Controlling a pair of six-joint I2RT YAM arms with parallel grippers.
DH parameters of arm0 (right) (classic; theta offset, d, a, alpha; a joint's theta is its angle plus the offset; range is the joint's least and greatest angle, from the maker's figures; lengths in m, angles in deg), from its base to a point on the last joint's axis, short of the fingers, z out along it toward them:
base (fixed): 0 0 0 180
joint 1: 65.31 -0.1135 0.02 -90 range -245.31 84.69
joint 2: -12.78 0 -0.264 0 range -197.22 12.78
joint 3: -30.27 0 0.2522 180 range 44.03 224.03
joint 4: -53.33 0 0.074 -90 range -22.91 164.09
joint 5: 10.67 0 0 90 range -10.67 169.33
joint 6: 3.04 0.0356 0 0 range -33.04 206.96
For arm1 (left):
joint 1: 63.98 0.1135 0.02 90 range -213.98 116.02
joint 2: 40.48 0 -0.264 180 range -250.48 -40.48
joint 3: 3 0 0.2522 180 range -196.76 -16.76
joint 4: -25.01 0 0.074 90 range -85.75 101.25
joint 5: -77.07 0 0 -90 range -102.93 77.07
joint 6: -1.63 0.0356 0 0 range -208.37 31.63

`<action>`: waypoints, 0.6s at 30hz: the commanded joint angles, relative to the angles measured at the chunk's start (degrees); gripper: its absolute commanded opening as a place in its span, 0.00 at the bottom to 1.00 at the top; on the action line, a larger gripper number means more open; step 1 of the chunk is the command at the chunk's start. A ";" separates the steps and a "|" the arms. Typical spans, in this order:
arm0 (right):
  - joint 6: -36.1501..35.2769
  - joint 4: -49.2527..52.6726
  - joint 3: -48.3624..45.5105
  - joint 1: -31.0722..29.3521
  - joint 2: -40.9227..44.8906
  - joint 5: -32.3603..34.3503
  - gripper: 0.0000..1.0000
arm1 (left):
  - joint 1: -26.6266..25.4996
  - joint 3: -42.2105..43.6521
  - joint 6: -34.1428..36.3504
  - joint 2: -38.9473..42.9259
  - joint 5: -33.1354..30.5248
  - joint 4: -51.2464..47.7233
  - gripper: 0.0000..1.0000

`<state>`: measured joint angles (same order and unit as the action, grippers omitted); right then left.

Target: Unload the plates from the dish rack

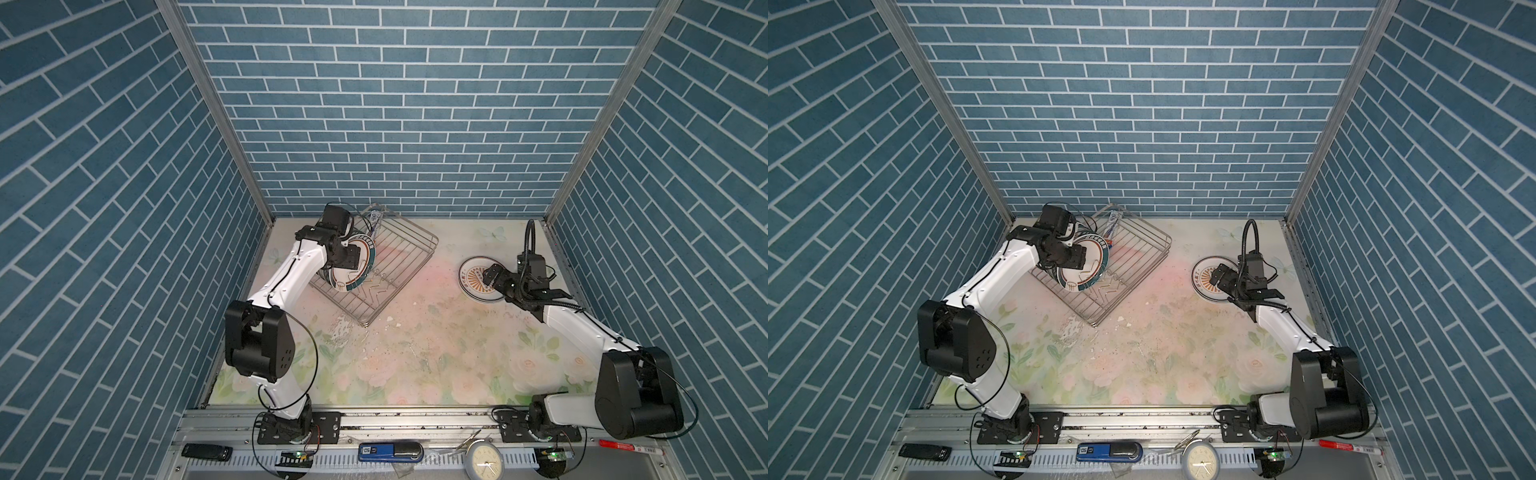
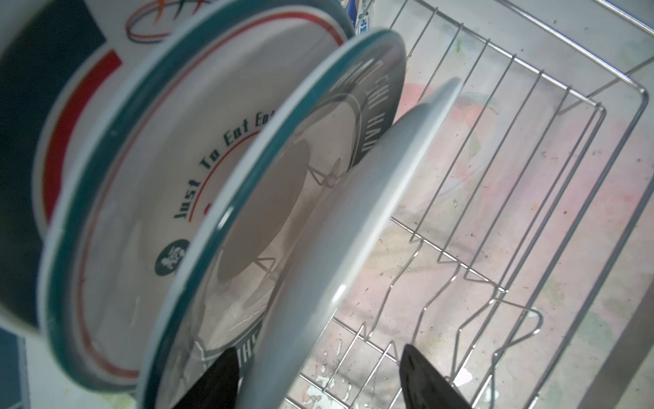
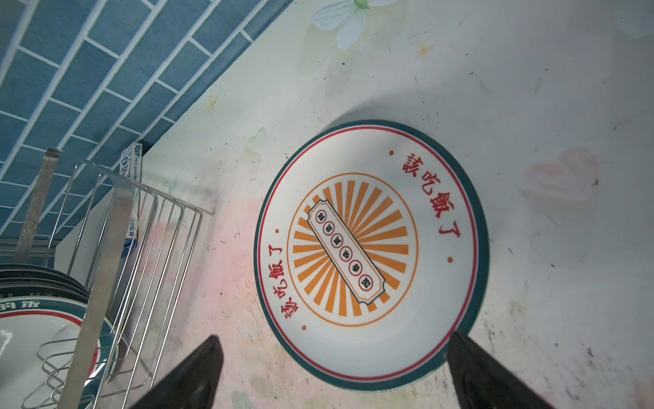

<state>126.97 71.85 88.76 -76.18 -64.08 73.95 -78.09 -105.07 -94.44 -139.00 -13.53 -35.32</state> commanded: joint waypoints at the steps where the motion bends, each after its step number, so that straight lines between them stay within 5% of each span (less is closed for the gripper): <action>1: -1.34 -1.06 -0.35 -0.20 0.72 -1.64 0.99 | 0.65 -1.42 1.30 -1.70 -0.37 -1.27 0.56; 18: -1.24 -1.94 -1.25 -0.12 2.74 -2.41 0.99 | 3.65 -0.80 2.97 -2.11 1.12 -0.28 0.24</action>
<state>126.97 70.82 88.67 -76.18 -62.07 72.02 -75.29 -105.46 -91.82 -141.04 -13.11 -35.43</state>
